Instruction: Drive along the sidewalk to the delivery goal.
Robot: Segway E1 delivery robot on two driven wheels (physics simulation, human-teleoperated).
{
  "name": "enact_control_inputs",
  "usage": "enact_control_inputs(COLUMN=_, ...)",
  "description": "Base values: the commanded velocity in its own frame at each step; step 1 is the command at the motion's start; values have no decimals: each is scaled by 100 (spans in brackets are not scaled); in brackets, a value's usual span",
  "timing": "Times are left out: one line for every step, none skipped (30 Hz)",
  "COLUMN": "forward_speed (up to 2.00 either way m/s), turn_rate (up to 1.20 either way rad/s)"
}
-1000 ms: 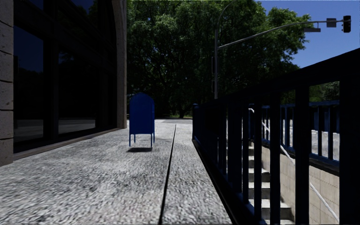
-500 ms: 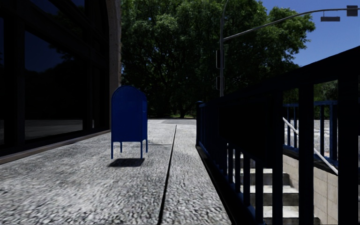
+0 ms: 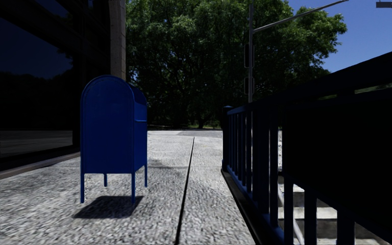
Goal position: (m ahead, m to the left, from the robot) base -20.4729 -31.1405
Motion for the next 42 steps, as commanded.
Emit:
enact_control_inputs(forward_speed=200, turn_rate=0)
enact_control_inputs(forward_speed=200, turn_rate=0)
enact_control_inputs(forward_speed=200, turn_rate=0)
enact_control_inputs(forward_speed=200, turn_rate=0)
enact_control_inputs(forward_speed=200, turn_rate=0)
enact_control_inputs(forward_speed=200, turn_rate=0)
enact_control_inputs(forward_speed=200, turn_rate=0)
enact_control_inputs(forward_speed=200, turn_rate=0)
enact_control_inputs(forward_speed=200, turn_rate=0)
enact_control_inputs(forward_speed=200, turn_rate=0)
enact_control_inputs(forward_speed=200, turn_rate=0)
enact_control_inputs(forward_speed=200, turn_rate=0)
enact_control_inputs(forward_speed=200, turn_rate=0)
enact_control_inputs(forward_speed=200, turn_rate=0)
enact_control_inputs(forward_speed=200, turn_rate=0)
enact_control_inputs(forward_speed=200, turn_rate=0)
enact_control_inputs(forward_speed=200, turn_rate=0)
enact_control_inputs(forward_speed=200, turn_rate=0)
enact_control_inputs(forward_speed=200, turn_rate=0)
enact_control_inputs(forward_speed=200, turn_rate=0)
enact_control_inputs(forward_speed=200, turn_rate=0)
enact_control_inputs(forward_speed=200, turn_rate=0)
enact_control_inputs(forward_speed=200, turn_rate=0)
enact_control_inputs(forward_speed=200, turn_rate=0)
enact_control_inputs(forward_speed=200, turn_rate=0)
enact_control_inputs(forward_speed=200, turn_rate=0)
enact_control_inputs(forward_speed=200, turn_rate=0)
enact_control_inputs(forward_speed=200, turn_rate=0)
enact_control_inputs(forward_speed=200, turn_rate=0)
enact_control_inputs(forward_speed=200, turn_rate=0)
enact_control_inputs(forward_speed=200, turn_rate=0)
enact_control_inputs(forward_speed=200, turn_rate=0)
enact_control_inputs(forward_speed=200, turn_rate=0)
enact_control_inputs(forward_speed=200, turn_rate=0)
enact_control_inputs(forward_speed=200, turn_rate=0)
enact_control_inputs(forward_speed=200, turn_rate=0)
enact_control_inputs(forward_speed=200, turn_rate=0)
enact_control_inputs(forward_speed=200, turn_rate=0)
enact_control_inputs(forward_speed=200, turn_rate=0)
enact_control_inputs(forward_speed=200, turn_rate=0)
enact_control_inputs(forward_speed=200, turn_rate=0)
enact_control_inputs(forward_speed=200, turn_rate=0)
